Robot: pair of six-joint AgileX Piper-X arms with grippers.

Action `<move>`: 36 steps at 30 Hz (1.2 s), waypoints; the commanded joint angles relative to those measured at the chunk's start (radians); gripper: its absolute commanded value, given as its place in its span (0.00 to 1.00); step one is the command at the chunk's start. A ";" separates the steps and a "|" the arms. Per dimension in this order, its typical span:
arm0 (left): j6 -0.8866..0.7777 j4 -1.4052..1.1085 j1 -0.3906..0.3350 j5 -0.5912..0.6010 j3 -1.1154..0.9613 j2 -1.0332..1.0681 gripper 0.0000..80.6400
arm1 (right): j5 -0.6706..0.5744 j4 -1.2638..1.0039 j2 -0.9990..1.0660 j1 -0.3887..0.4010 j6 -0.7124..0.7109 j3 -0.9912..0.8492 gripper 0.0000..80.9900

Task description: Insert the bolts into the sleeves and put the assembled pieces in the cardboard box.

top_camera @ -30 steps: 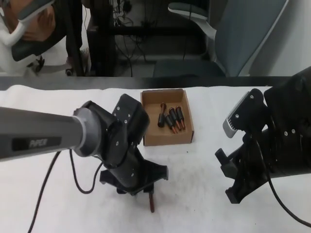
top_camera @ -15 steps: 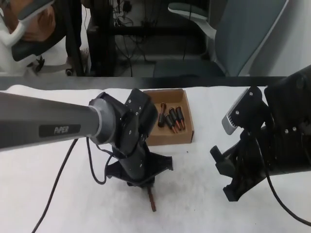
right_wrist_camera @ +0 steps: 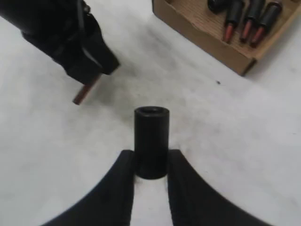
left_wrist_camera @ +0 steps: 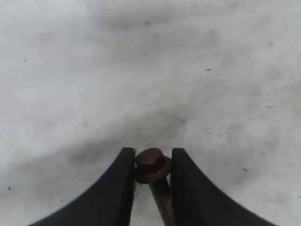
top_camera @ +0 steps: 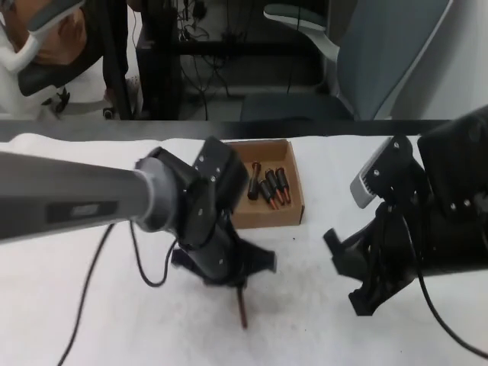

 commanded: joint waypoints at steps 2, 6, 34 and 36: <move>0.099 -0.213 -0.016 -0.022 0.055 -0.206 0.02 | -0.122 -0.173 -0.048 0.005 0.135 0.088 0.00; 0.218 -0.490 -0.053 -0.038 0.179 -0.393 0.02 | -0.121 -0.442 -0.091 0.040 0.269 0.223 0.00; 0.246 -0.732 -0.141 0.056 0.337 -0.528 0.02 | -0.045 -0.920 -0.102 0.165 0.324 0.401 0.00; 0.245 -0.732 -0.141 0.063 0.337 -0.528 0.02 | -0.045 -0.920 -0.102 0.165 0.324 0.401 0.00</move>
